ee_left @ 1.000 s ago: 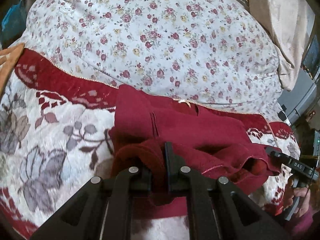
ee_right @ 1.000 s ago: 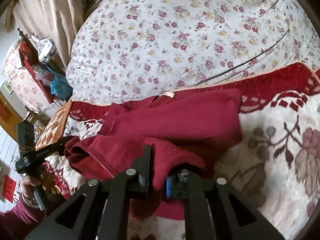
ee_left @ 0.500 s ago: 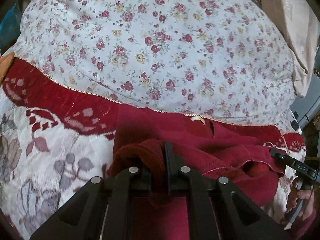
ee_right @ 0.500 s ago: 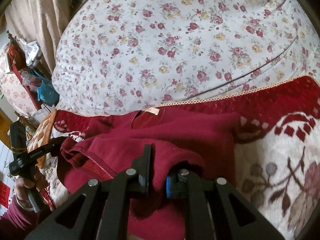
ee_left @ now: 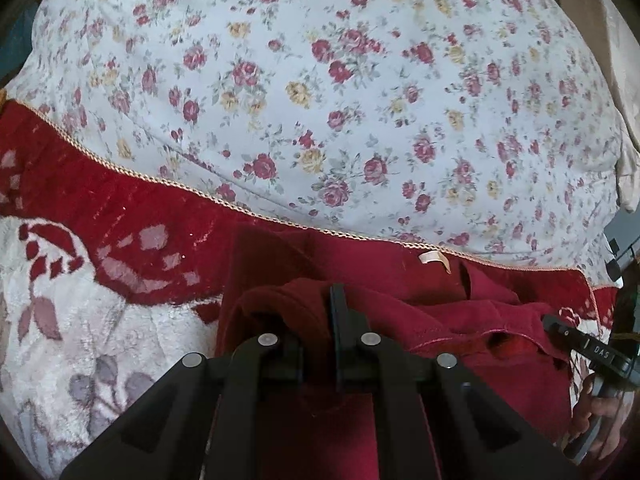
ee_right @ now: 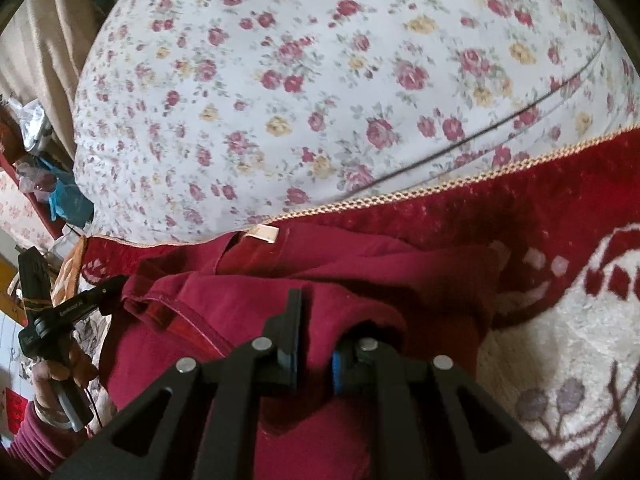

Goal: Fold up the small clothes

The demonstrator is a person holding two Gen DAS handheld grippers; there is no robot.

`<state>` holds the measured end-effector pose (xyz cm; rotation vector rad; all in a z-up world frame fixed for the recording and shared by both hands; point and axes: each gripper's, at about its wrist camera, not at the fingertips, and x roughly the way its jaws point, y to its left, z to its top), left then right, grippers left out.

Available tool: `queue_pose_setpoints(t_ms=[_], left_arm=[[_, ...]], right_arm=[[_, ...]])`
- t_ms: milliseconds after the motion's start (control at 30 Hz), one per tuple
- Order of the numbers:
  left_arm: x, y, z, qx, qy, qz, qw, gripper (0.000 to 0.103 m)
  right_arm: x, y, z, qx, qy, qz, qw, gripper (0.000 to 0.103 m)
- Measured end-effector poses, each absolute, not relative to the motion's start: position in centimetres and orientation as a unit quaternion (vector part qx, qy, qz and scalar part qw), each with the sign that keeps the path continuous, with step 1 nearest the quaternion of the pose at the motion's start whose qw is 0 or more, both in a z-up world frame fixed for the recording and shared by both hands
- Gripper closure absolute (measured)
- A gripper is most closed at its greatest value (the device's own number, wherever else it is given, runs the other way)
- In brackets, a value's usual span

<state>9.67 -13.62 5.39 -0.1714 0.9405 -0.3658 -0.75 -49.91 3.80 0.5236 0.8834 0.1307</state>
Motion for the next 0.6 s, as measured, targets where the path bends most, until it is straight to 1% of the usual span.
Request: queue_pose_setpoints(t_ms=[167,233,267,300,333,367,400,467,567,600], left_arm=[[11.1,-12.8,3.8,-0.140,0.464,-0.183,0.855,0.103],[11.7,-12.1,3.5,-0.173,0.472,-0.194,0.843,0.103],[11.8,-11.8,3.5,-0.184,0.476,-0.201,0.836,0.103],[11.9,-11.2,3.8,-0.204,0.478,-0.216,0.827,0.103],[11.9,-10.8,4.1,-0.217,0.475,-0.228,0.822,0.103],[11.9,-10.4,4.6,-0.229,0.470,-0.239,0.818,0.103],[11.7,-9.9,5.3,-0.236,0.465,-0.244,0.818,0.103],[11.2,-9.0,6.6,-0.244,0.451,-0.250,0.822,0.103],[10.4,-8.4,7.7,-0.249,0.436,-0.255,0.827,0.095],[10.1,-8.3,8.1,-0.245,0.427,-0.246,0.835,0.088]], right_arm=[[0.3,-50.8,2.2,0.278,0.426,0.063,0.859,0.092],[0.6,-51.4,2.0,0.303,0.420,0.072,0.852,0.090],[0.6,-51.9,2.0,0.322,0.415,0.080,0.847,0.087],[0.4,-52.4,2.1,0.343,0.408,0.088,0.841,0.080],[0.2,-53.0,2.3,0.362,0.399,0.093,0.837,0.074],[-0.3,-53.7,2.7,0.382,0.387,0.095,0.834,0.065],[-0.8,-54.5,3.1,0.396,0.378,0.093,0.832,0.060],[-2.3,-55.8,4.4,0.407,0.361,0.073,0.836,0.055],[-4.4,-56.3,6.2,0.394,0.347,0.081,0.847,0.055],[-5.1,-56.0,6.8,0.383,0.341,0.088,0.854,0.055]])
